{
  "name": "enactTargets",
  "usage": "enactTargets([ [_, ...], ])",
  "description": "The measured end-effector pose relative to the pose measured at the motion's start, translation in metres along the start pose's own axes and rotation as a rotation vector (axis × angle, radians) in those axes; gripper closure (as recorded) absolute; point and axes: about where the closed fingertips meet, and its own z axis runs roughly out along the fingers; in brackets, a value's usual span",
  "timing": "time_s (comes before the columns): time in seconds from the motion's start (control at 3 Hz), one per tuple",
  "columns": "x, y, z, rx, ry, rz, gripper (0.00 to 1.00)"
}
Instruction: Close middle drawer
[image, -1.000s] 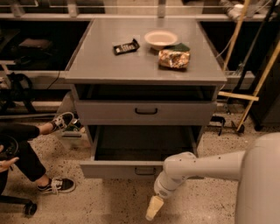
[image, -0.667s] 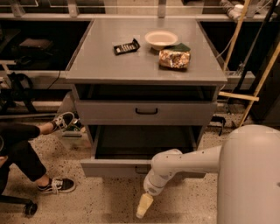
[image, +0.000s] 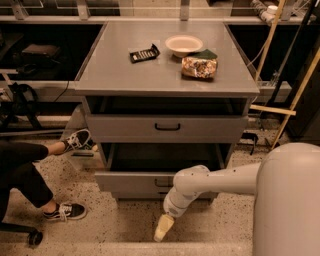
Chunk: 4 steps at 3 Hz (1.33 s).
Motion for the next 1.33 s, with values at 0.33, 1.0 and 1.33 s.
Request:
enactTargets([
  [0.33, -0.007, -0.025, -0.003, 0.025, -0.036, -0.004, 0.00],
  [1.0, -0.066, -0.086, -0.058, 0.145, -0.168, -0.033, 0.00],
  [1.33, -0.120, -0.122, -0.094, 0.205, -0.265, -0.058, 0.00],
])
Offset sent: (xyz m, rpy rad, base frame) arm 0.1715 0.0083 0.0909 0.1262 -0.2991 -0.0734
